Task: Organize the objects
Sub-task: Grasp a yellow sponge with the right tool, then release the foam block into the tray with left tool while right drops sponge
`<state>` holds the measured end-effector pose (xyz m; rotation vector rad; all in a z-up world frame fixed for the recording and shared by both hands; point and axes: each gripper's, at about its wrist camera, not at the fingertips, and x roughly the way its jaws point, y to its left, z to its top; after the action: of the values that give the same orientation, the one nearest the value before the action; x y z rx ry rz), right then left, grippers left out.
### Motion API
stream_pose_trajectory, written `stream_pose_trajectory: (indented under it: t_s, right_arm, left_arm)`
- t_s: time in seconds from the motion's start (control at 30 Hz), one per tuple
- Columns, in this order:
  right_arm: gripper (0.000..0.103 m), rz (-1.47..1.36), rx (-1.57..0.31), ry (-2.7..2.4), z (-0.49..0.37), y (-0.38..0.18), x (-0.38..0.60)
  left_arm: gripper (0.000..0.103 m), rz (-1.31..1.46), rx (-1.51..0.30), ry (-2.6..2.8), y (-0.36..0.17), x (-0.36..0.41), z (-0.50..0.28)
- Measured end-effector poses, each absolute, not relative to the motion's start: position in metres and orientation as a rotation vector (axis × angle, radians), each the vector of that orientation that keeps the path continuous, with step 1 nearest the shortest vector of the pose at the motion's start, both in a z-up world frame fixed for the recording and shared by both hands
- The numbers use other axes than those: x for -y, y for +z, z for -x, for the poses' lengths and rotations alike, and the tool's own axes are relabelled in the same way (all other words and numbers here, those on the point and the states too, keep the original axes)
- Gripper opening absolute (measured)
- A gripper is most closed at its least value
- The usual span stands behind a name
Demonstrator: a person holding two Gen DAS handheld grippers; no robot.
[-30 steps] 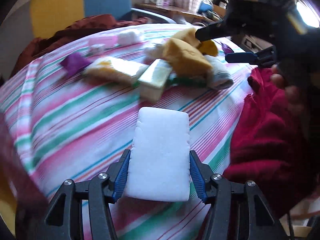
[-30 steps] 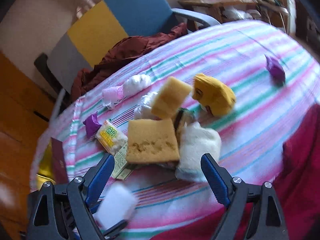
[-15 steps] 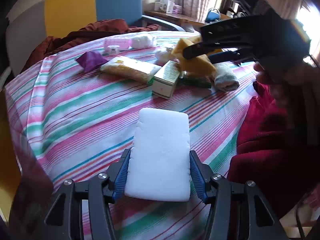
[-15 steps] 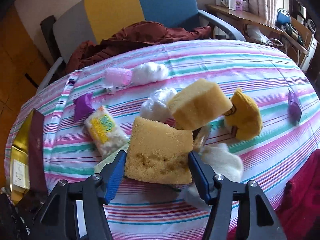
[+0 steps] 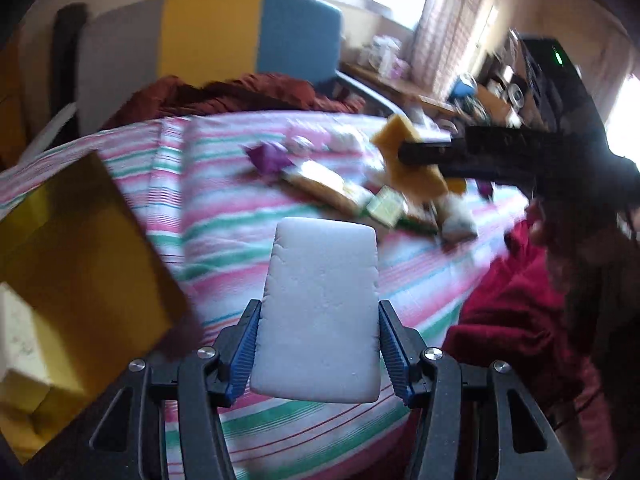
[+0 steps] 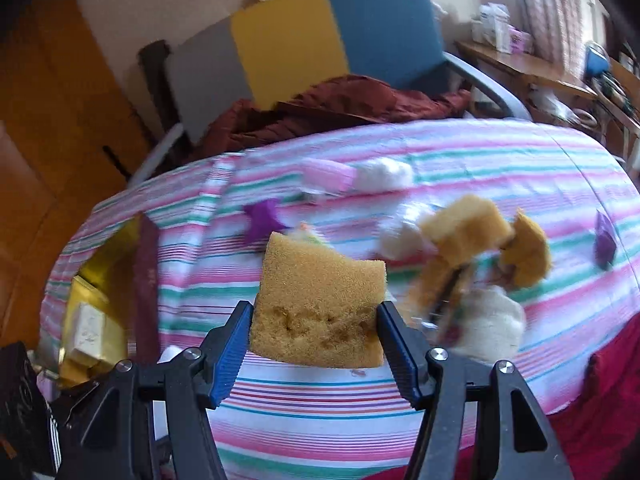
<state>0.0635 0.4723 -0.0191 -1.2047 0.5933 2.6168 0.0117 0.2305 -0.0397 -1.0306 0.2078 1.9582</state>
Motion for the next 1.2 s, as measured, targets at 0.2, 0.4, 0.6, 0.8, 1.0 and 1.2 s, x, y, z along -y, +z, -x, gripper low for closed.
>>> stream_pose_trajectory:
  t_s: [0.2, 0.4, 0.6, 0.8, 1.0, 1.2]
  right_arm:
    - [0.064, 1.266, -0.549, 2.784, -0.034, -0.003, -0.407]
    - [0.064, 1.392, -0.466, 2.89, -0.003, -0.005, -0.343]
    - [0.064, 1.524, -0.35, 2.968, 0.024, -0.015, -0.279]
    - [0.064, 1.589, -0.315, 2.99, 0.046, -0.023, -0.245]
    - [0.064, 1.621, -0.33, 2.983, 0.08, -0.021, -0.226]
    - [0.071, 1.578, -0.49, 3.038, 0.117, -0.012, -0.21]
  left_arm:
    - [0.057, 1.043, -0.057, 2.106, -0.014, -0.167, 0.017]
    - [0.057, 1.078, 0.095, 2.251, 0.002, -0.097, 0.063]
    - [0.057, 1.091, 0.122, 2.381, 0.008, -0.049, 0.099]
    - [0.057, 1.128, 0.146, 2.441, 0.004, -0.022, 0.129]
    - [0.064, 1.178, 0.138, 2.507, -0.005, -0.009, 0.161]
    - [0.077, 1.203, 0.189, 2.588, -0.011, 0.014, 0.167]
